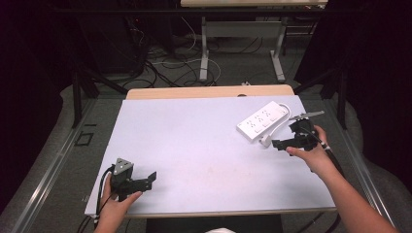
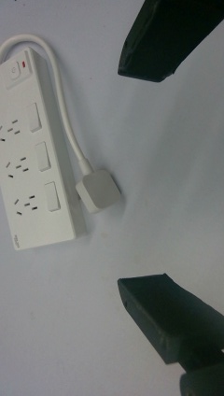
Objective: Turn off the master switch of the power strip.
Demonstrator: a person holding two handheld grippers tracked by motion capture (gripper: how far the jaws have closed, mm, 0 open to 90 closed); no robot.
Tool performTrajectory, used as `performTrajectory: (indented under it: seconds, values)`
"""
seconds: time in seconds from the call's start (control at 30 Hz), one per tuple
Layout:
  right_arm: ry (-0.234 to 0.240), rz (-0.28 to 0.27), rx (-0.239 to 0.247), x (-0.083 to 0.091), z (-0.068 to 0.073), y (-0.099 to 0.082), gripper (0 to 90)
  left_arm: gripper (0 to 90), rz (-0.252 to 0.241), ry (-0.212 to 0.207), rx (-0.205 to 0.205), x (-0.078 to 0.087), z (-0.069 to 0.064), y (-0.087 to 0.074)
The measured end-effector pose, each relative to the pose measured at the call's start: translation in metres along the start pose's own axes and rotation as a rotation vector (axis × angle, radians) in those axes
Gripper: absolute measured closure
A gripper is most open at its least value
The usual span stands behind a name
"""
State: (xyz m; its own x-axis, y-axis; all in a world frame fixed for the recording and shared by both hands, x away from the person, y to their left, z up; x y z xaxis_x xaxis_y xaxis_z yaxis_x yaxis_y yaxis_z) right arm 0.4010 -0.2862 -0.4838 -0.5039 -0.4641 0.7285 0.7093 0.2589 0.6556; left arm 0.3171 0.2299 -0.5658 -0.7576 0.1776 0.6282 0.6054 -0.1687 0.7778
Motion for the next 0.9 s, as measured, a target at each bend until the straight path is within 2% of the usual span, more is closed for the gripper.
performTrajectory:
  seconds: [0.47, 0.6, 0.77, 0.83, 0.9]
  values:
    - [0.01, -0.02, -0.002, 0.004, 0.009, -0.034, 0.8, 3.7, -0.002, 0.001, 0.002, 0.0, 0.0, 0.0]
    - [-0.014, -0.024, 0.019, 0.003, 0.008, -0.044, 0.8, 3.7, 0.0, -0.001, 0.002, 0.001, 0.0, 0.0]
    - [-0.018, -0.04, -0.015, -0.002, 0.007, -0.058, 1.3, 3.7, 0.001, 0.001, 0.004, 0.001, 0.0, 0.0]
    - [-0.032, -0.048, -0.007, -0.003, 0.005, -0.063, 1.2, 3.7, -0.003, 0.002, 0.004, 0.0, 0.0, 0.0]
    - [-0.033, -0.056, -0.021, -0.004, 0.004, -0.069, 1.3, 3.7, -0.002, 0.002, 0.004, 0.0, 0.0, 0.0]
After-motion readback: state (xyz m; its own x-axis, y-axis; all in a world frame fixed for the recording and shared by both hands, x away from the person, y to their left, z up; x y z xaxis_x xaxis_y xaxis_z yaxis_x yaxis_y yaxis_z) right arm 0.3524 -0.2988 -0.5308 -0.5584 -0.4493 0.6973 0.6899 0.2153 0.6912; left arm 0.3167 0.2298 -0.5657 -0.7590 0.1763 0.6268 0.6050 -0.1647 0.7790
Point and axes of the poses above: each handheld gripper's, and its own axes: x roughly backward along the jaws, y roughly out of its top, z roughly to its left, the point moved 3 cm from there along -x, roughly forward along the jaws, and after that the axes turned 12 degrees about y, right-handed, at the moved point
